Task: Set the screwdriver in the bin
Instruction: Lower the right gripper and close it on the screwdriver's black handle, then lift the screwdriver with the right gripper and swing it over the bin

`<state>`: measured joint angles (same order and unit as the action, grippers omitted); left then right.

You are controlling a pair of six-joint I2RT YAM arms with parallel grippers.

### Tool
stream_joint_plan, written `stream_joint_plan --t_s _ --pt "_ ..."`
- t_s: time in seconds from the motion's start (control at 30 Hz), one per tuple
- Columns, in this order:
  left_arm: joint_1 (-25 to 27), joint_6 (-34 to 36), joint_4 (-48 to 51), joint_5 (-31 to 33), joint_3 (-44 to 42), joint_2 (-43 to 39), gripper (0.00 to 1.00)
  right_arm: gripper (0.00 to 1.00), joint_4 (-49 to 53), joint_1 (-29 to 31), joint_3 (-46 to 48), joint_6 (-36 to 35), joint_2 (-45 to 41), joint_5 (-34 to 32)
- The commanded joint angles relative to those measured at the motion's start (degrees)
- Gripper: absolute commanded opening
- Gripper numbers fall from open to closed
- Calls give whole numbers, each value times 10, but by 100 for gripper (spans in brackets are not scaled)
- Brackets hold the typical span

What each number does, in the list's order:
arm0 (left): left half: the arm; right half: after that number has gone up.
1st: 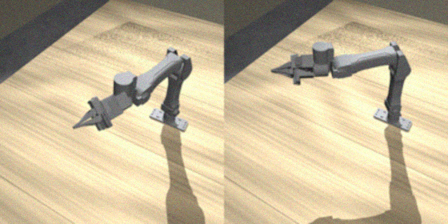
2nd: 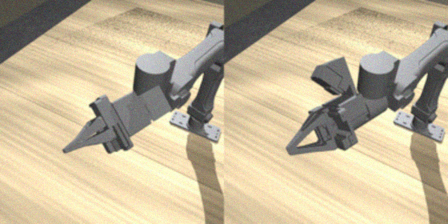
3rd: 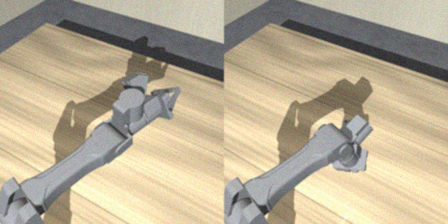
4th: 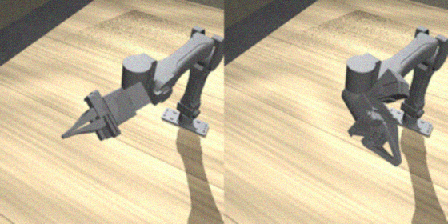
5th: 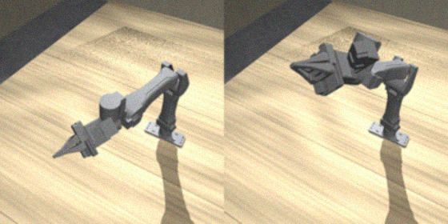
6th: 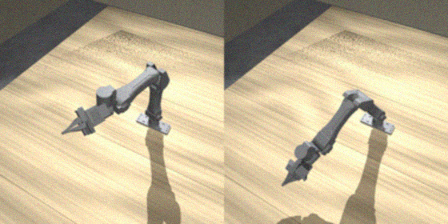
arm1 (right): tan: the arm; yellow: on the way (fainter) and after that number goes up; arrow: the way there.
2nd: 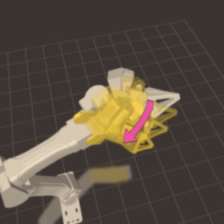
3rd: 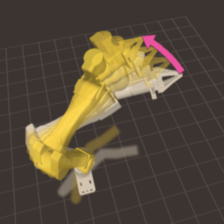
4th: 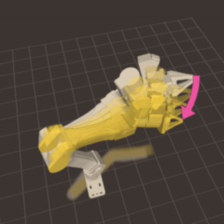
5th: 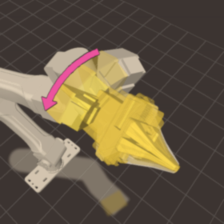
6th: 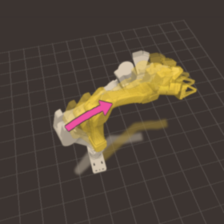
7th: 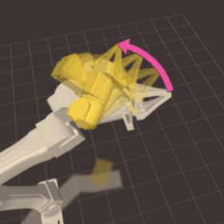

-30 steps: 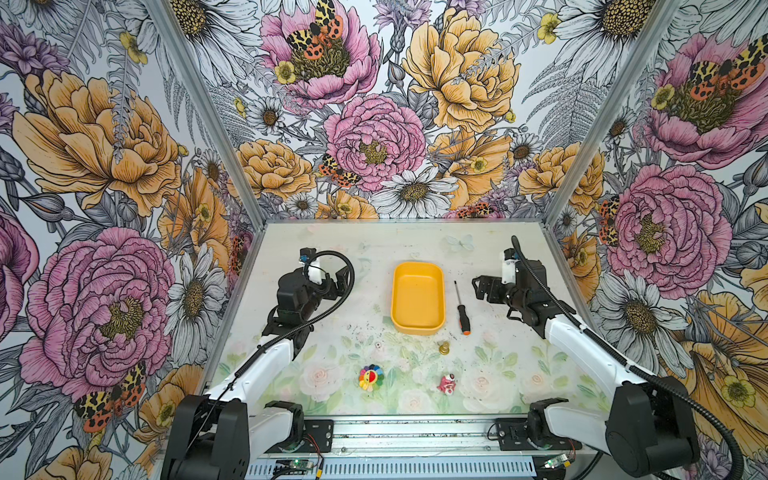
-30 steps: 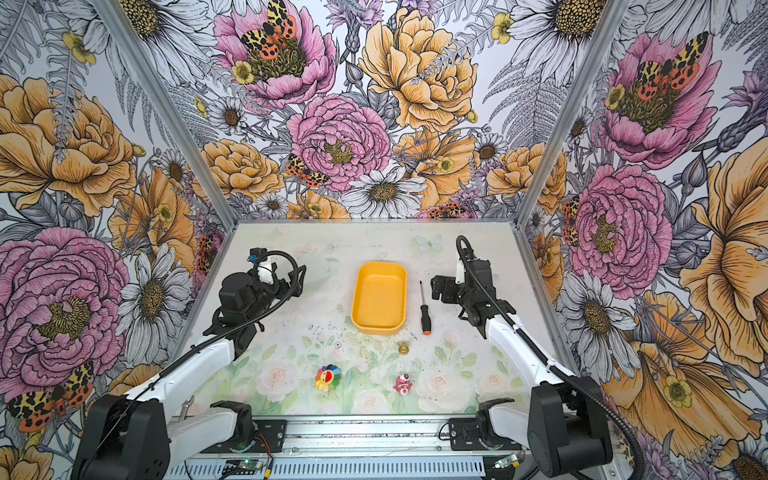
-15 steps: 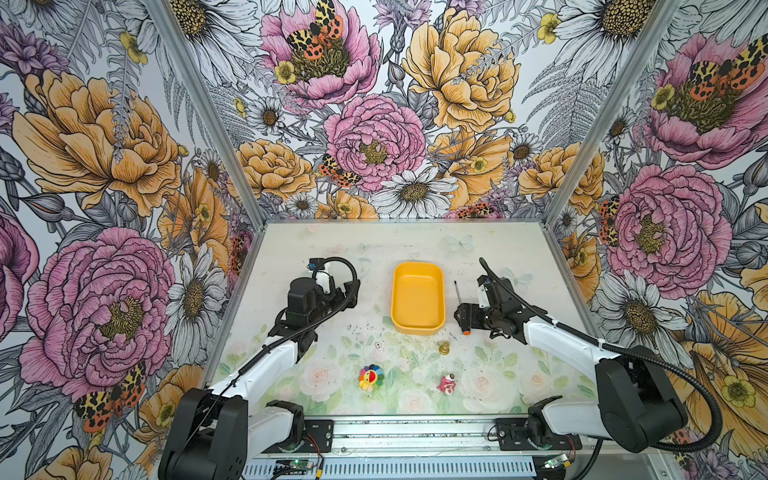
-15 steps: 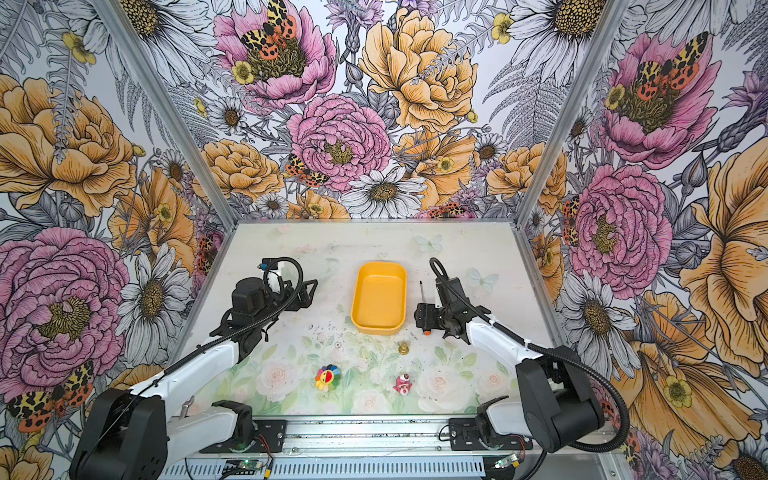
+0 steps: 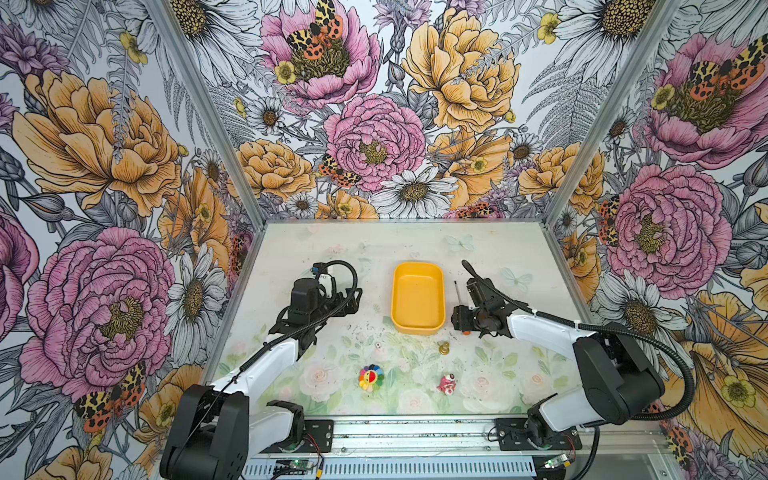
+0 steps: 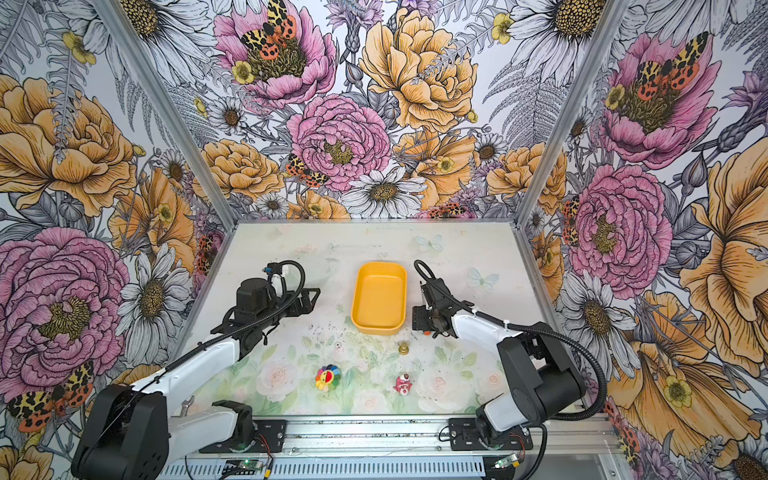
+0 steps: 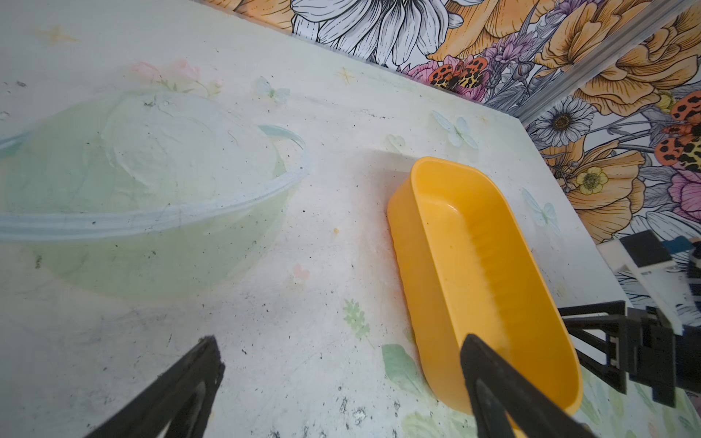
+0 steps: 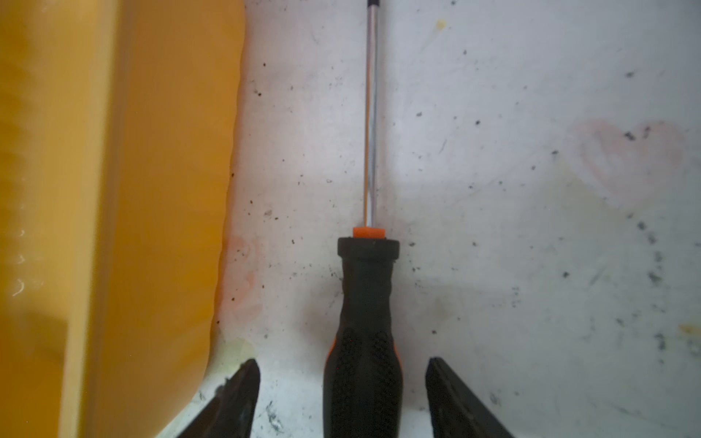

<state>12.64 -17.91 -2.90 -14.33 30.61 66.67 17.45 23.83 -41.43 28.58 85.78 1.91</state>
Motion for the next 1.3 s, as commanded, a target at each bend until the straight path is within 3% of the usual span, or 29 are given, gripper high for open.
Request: stream_joint_plan --t_s 0.0,0.4,0.6,0.7,0.9,1.27 --pt "4 -3 44 -22 30 8 99 66 2 6 -16 6 12 -21" --pt "1 -7 105 -34 77 58 99 49 6 10 -25 8 38 -33" --pt "1 -8 106 -38 81 65 99 20 10 10 -32 4 52 -24" --pt "2 -8 107 -39 81 67 99 0 18 11 -39 2 59 -17" --pt "1 -6 107 -51 83 66 99 0 33 0 -45 20 24 0" --pt "1 23 110 -93 86 69 99 0 71 -82 -95 141 -151 16"
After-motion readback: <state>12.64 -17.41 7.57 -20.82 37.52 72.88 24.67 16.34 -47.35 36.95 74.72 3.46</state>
